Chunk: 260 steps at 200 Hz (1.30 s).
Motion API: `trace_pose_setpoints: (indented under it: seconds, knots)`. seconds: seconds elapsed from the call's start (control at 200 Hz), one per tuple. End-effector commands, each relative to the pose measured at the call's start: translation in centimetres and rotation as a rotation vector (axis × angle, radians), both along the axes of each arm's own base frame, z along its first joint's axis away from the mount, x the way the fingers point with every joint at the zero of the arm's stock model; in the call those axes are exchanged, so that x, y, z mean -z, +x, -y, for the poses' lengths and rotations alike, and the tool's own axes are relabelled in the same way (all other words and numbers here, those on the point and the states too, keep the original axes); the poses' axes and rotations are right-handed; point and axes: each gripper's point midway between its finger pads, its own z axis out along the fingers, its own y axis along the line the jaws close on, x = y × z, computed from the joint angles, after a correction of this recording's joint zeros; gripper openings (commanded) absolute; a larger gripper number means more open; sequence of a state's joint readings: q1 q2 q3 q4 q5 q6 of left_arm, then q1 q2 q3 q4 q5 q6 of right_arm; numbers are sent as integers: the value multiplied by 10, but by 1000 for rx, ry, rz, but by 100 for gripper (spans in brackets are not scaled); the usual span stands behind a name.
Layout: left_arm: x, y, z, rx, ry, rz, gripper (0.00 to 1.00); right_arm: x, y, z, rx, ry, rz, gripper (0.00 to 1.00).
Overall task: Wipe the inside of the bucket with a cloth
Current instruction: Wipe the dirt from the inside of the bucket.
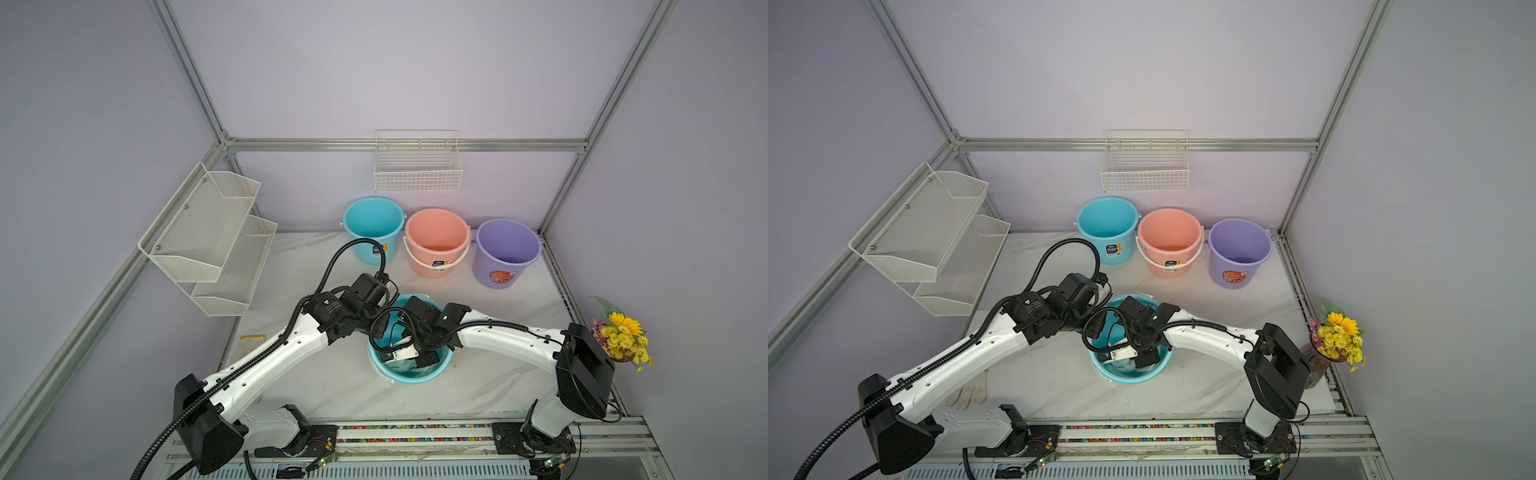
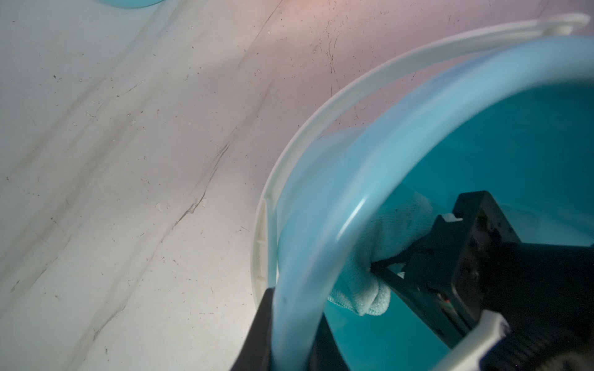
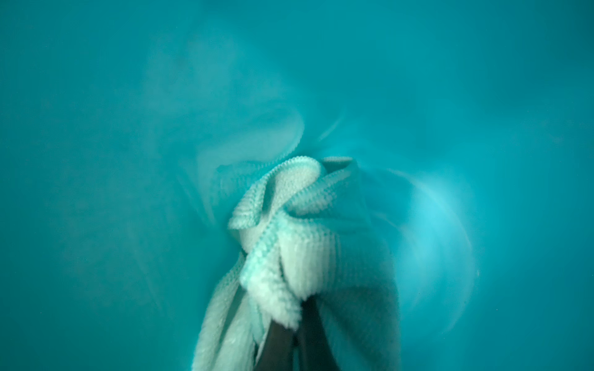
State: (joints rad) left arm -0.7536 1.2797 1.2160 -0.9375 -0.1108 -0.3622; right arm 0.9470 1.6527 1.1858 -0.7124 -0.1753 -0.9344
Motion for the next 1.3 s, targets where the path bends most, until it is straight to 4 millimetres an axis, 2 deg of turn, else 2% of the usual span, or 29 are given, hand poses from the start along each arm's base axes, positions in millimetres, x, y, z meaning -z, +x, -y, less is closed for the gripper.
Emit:
trace_pose_setpoints:
  seconds: [0.0,0.12,0.25,0.325,0.41,0.53,0.68,0.83,0.93,1.09,1.205,1.295]
  knots:
    - [-44,15,21,3,-140,121,0,-35,17,-45,16,257,96,0]
    - [-46,15,21,4,-140,123,0,-46,50,-49,83,282,307,0]
    - [-47,15,22,4,-140,124,0,-38,77,-36,115,128,521,0]
    - [-46,15,22,5,-137,121,0,-30,85,-22,108,18,588,0]
    - [-47,14,22,7,-133,122,0,-23,85,-5,87,-82,605,0]
    - [-48,14,20,3,-133,129,0,-15,74,16,62,-172,564,0]
    - [-48,13,18,2,-129,133,0,4,44,49,27,-309,411,0]
    - [-47,13,17,2,-126,133,0,7,8,58,23,-325,197,0]
    - [-47,12,17,3,-129,133,0,2,-13,52,22,-284,70,0]
    - [-48,12,18,3,-136,133,0,-13,-47,26,-40,-121,-130,0]
    - [-49,12,20,5,-144,136,0,-17,-55,5,-96,-3,-172,0]
    - [-50,12,21,9,-151,136,0,-18,-50,-14,-105,107,-138,0]
